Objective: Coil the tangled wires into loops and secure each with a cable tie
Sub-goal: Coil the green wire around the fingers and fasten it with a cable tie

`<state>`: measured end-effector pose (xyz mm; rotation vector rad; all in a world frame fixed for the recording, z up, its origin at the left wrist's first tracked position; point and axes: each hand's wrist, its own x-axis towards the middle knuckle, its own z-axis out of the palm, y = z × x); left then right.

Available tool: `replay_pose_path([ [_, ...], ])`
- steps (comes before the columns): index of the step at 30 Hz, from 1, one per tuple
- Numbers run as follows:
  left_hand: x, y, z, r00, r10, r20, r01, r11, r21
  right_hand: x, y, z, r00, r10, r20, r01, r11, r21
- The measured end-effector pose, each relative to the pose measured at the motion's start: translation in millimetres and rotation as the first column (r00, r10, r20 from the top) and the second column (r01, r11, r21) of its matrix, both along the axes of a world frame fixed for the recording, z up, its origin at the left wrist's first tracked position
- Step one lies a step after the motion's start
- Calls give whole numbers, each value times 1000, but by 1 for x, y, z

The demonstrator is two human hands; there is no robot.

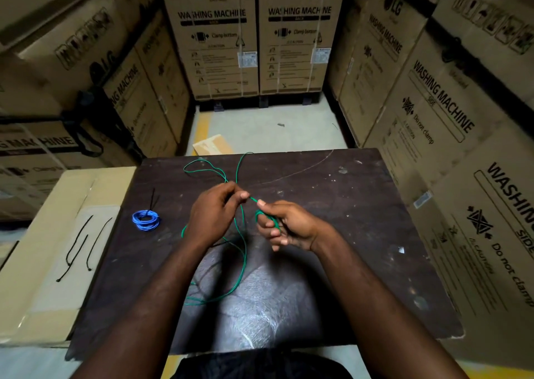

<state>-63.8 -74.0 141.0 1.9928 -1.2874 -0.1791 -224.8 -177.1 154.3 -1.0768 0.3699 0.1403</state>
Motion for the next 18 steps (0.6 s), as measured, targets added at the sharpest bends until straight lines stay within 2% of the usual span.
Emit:
replay_pose_path([
  [5,-5,0,-17,992,-58,-114,50,996,-75,-2,0,9,993,-66,98,51,989,142],
  [11,-13,-4,-35,959,-104,-263,94,994,-52,-5,-7,19,965,-178,191,118,951,286],
  [18,-16,-12,-29,956,-112,-272,94,992,-81,-8,-14,29,918,-313,243,214,908,360],
])
